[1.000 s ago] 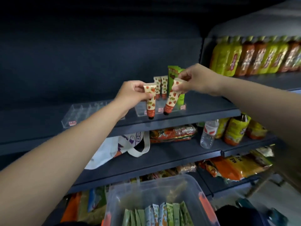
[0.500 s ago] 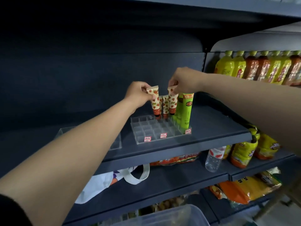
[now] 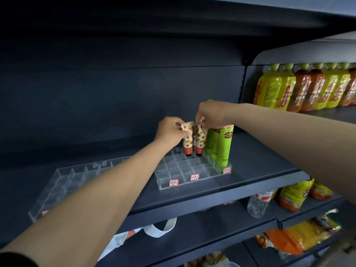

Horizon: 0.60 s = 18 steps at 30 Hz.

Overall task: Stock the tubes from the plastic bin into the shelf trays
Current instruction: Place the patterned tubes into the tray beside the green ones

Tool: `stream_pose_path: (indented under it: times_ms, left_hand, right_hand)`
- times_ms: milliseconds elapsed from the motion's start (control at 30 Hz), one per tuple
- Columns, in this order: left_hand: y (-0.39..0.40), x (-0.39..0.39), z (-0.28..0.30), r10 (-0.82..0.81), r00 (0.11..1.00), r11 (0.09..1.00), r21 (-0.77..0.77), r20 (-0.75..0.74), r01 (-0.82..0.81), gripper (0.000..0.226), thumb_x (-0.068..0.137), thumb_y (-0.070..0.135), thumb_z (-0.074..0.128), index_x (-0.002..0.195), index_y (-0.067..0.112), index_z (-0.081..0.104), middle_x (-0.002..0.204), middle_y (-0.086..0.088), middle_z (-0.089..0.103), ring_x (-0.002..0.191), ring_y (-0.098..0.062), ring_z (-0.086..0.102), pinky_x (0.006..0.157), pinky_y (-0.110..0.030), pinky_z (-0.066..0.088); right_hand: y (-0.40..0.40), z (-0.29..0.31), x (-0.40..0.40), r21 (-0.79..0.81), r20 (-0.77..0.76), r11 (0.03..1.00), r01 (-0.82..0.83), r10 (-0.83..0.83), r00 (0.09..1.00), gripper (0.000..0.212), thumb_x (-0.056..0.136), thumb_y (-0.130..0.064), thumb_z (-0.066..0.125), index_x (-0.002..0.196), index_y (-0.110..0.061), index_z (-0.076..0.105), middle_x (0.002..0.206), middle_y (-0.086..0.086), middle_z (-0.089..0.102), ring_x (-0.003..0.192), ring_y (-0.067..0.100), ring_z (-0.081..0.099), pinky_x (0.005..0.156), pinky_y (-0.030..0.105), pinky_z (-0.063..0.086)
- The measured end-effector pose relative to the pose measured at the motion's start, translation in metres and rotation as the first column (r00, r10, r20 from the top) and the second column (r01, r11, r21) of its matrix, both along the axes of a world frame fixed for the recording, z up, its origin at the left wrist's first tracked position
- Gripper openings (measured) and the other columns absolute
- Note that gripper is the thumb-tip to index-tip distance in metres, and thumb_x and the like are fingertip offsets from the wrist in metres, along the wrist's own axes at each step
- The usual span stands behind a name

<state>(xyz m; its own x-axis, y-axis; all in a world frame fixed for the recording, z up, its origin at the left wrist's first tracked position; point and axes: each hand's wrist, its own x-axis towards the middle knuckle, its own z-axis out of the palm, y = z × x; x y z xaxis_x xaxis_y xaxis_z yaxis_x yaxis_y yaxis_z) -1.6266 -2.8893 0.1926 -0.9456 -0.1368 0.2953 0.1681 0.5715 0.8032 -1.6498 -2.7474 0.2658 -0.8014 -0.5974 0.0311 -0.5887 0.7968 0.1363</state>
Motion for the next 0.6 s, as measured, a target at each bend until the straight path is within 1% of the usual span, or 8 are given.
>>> stream_pose_path:
  times_ms: [133, 233, 333, 400, 467, 533, 600]
  left_hand:
    - [0.005, -0.003, -0.006, 0.010, 1.000, 1.000, -0.005, 0.004, -0.010, 0.021, 0.074, 0.003, 0.074, 0.095, 0.007, 0.070, 0.082, 0.002, 0.063, 0.069, -0.005, 0.056, 0.054, -0.010, 0.039]
    - [0.008, -0.005, -0.012, 0.021, 1.000, 1.000, -0.002, 0.009, -0.021, 0.021, 0.074, 0.003, 0.074, 0.093, 0.008, 0.069, 0.083, 0.000, 0.064, 0.074, -0.010, 0.060, 0.055, -0.012, 0.041]
    - [0.010, -0.007, -0.016, 0.049, 0.999, 0.999, 0.005, 0.010, -0.049, 0.019, 0.073, 0.004, 0.074, 0.091, 0.010, 0.069, 0.087, -0.004, 0.069, 0.080, -0.015, 0.065, 0.063, -0.020, 0.048]
    - [0.010, -0.008, -0.017, 0.054, 0.998, 0.999, 0.001, 0.019, -0.054, 0.020, 0.074, 0.005, 0.074, 0.092, 0.010, 0.069, 0.091, -0.005, 0.070, 0.080, -0.014, 0.064, 0.065, -0.022, 0.048]
    - [0.011, -0.008, -0.018, 0.051, 0.999, 0.999, -0.003, 0.020, -0.051, 0.022, 0.074, 0.005, 0.075, 0.094, 0.009, 0.069, 0.093, -0.006, 0.070, 0.082, -0.015, 0.064, 0.067, -0.023, 0.049]
    - [0.012, -0.007, -0.020, 0.061, 0.998, 0.998, 0.004, 0.021, -0.061, 0.024, 0.074, 0.005, 0.075, 0.096, 0.008, 0.069, 0.095, -0.007, 0.071, 0.084, -0.017, 0.065, 0.068, -0.024, 0.049]
    - [0.013, -0.007, -0.021, 0.080, 0.997, 0.997, 0.017, 0.017, -0.080, 0.026, 0.074, 0.006, 0.075, 0.099, 0.007, 0.069, 0.097, -0.008, 0.070, 0.084, -0.017, 0.065, 0.070, -0.025, 0.050]
  right_hand:
    - [-0.003, -0.005, -0.005, 0.012, 0.009, 1.000, 0.003, -0.003, 1.000, 0.027, 0.087, -0.010, 0.062, 0.112, -0.014, 0.067, 0.116, 0.005, 0.064, 0.103, 0.024, 0.059, 0.081, 0.029, 0.047]
    - [-0.003, -0.005, -0.009, 0.040, 0.002, 0.999, 0.007, -0.007, 1.000, 0.025, 0.087, -0.008, 0.060, 0.110, -0.012, 0.067, 0.112, 0.005, 0.066, 0.099, 0.024, 0.060, 0.078, 0.029, 0.047]
    - [-0.002, -0.005, -0.010, 0.066, -0.001, 0.998, -0.005, 0.005, 1.000, 0.025, 0.086, -0.004, 0.057, 0.107, -0.010, 0.068, 0.111, 0.006, 0.068, 0.098, 0.025, 0.062, 0.084, 0.035, 0.052]
    - [-0.002, -0.006, -0.011, 0.072, 0.001, 0.997, 0.007, -0.007, 1.000, 0.027, 0.086, -0.003, 0.055, 0.109, -0.009, 0.067, 0.113, 0.007, 0.067, 0.102, 0.026, 0.061, 0.088, 0.038, 0.051]
    - [-0.003, -0.006, -0.012, 0.072, 0.007, 0.997, 0.020, -0.021, 1.000, 0.027, 0.085, -0.001, 0.053, 0.108, -0.006, 0.068, 0.111, 0.011, 0.068, 0.101, 0.029, 0.062, 0.087, 0.040, 0.052]
    - [-0.004, -0.005, -0.013, 0.063, 0.015, 0.998, 0.028, -0.029, 0.999, 0.026, 0.084, 0.000, 0.051, 0.103, -0.002, 0.068, 0.106, 0.014, 0.068, 0.097, 0.031, 0.062, 0.082, 0.040, 0.052]
    - [-0.006, -0.006, -0.015, 0.074, 0.011, 0.997, 0.029, -0.030, 0.999, 0.022, 0.082, 0.003, 0.048, 0.091, 0.002, 0.067, 0.094, 0.016, 0.068, 0.084, 0.032, 0.061, 0.069, 0.038, 0.049]
